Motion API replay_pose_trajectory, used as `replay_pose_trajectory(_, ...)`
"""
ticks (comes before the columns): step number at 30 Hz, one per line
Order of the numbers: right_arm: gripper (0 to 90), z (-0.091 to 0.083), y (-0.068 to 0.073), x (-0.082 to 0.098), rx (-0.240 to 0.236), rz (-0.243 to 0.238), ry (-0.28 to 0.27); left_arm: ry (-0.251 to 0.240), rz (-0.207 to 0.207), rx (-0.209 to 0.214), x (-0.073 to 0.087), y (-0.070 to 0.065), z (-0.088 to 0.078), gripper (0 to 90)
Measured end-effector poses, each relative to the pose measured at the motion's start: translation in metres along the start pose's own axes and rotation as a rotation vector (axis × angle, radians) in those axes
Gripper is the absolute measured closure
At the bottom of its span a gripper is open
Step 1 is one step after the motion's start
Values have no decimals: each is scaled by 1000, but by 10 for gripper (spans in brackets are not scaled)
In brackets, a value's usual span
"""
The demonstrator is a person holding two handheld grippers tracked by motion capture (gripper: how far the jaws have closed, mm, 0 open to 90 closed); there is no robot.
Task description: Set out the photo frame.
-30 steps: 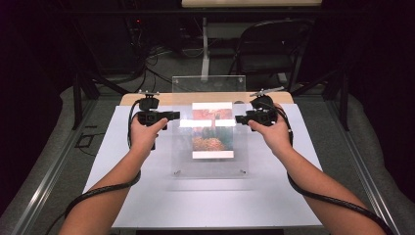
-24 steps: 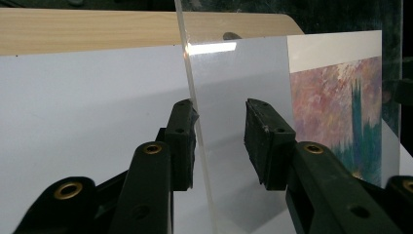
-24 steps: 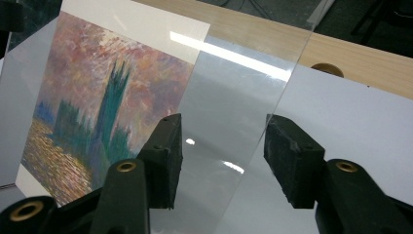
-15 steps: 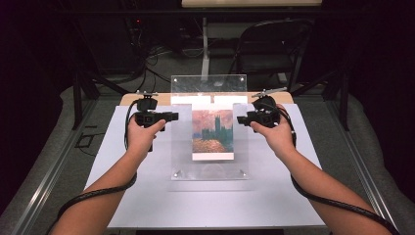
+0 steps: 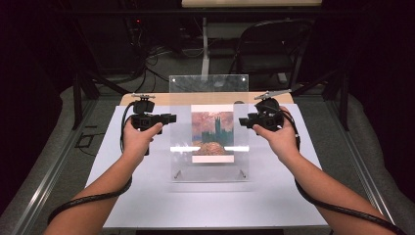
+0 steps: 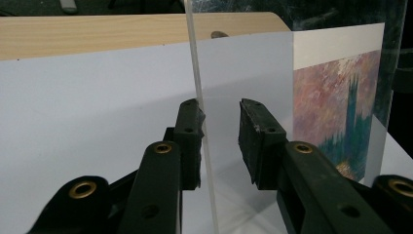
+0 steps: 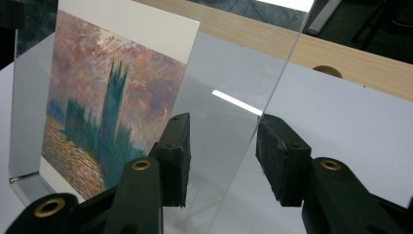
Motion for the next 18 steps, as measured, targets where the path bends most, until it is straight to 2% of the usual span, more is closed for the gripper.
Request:
replay_pose_trajectory(7, 605, -11, 6, 5, -4, 15, -20, -12, 8, -16, 6, -10, -12, 727)
replay_pose_trajectory(8, 641, -15, 8, 8, 0, 30, -39, -18, 7, -14, 7, -11, -14, 732)
replay_pose_trajectory(11, 678, -21, 12, 12, 14, 35, -52, -29, 24, -11, 12, -16, -20, 737)
replay_pose_trajectory(18, 704, -32, 22, 20, 33, 18, -73, -60, 47, -7, 23, -24, -31, 742)
Point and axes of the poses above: each handheld gripper's, and its own axes: z roughly forward along the jaws, x roughly out of its underside, y roughly to its left, the point moved 1 cm from there along z, roughly forward along the jaws, and after that the axes turned 1 degree about z, right-handed, at the moved point
